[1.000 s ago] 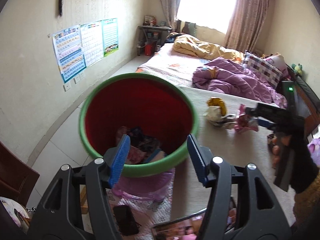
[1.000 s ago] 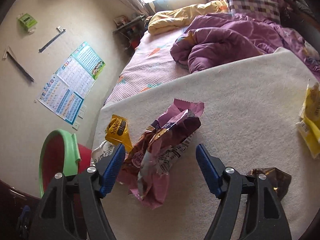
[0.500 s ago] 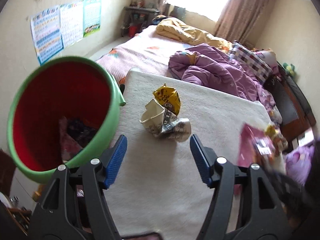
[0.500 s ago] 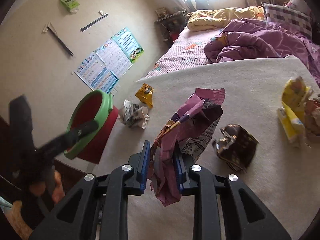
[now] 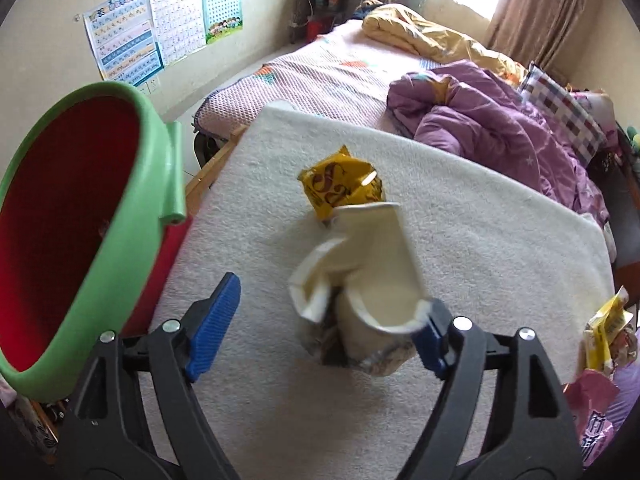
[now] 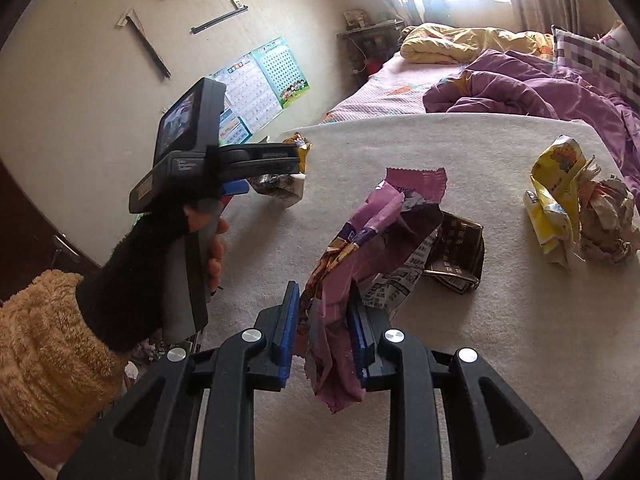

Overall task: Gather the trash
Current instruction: 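Grasp the crumpled white paper with the left gripper while the right holds the chip bag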

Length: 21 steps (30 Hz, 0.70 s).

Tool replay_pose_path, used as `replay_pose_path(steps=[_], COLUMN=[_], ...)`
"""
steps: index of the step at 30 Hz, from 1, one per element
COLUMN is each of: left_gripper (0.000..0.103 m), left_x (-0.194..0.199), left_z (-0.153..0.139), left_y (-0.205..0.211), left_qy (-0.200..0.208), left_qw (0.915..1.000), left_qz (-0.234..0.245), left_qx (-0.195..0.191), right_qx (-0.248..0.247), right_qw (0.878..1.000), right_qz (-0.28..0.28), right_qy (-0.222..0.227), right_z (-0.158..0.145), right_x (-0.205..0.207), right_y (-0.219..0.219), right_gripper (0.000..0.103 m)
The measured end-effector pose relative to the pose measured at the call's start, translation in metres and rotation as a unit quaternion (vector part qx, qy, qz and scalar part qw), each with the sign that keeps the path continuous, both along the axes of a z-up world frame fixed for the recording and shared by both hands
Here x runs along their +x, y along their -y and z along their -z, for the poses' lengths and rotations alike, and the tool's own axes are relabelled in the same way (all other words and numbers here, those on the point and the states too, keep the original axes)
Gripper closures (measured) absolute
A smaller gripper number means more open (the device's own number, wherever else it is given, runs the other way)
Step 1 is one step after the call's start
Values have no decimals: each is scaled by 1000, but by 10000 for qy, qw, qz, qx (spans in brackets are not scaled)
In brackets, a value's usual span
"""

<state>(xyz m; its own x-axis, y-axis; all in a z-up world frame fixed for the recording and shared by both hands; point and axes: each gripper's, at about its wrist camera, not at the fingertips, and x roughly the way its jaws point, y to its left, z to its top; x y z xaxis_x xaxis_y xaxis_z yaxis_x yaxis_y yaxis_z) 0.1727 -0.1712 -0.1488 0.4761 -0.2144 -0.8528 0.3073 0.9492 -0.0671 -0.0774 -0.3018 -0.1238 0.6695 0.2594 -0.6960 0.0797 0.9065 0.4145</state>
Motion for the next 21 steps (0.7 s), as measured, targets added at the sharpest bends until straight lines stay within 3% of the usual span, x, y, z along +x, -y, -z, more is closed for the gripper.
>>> replay_pose_path(steps=[1,2,5,13,21], left_gripper=[27,34,68,68,68], left_x=[-1,-4,-14,-71,-109], left_z=[2,3,-4,-22,-39], left_y=[3,4,6,-1,-18], left_qy=[-61,-98,-125,-16,211], left_qw=[10000,9999,9994,9970,9969], left_qz=[73,91,259,737,682], left_qx=[16,14,-180,-231,-344], right_qx=[16,32,90,186,143], right_qw=[10000,10000,9999,9998,9997], right_qz=[-24,-49,-61,5,-12], right_qy=[-8,-19,-46,71,181], right_z=[1,2,6,6,-4], right_x=[0,1,3,0,2], right_y=[1,2,7,19,20], right_gripper=[79,79,79,81,82])
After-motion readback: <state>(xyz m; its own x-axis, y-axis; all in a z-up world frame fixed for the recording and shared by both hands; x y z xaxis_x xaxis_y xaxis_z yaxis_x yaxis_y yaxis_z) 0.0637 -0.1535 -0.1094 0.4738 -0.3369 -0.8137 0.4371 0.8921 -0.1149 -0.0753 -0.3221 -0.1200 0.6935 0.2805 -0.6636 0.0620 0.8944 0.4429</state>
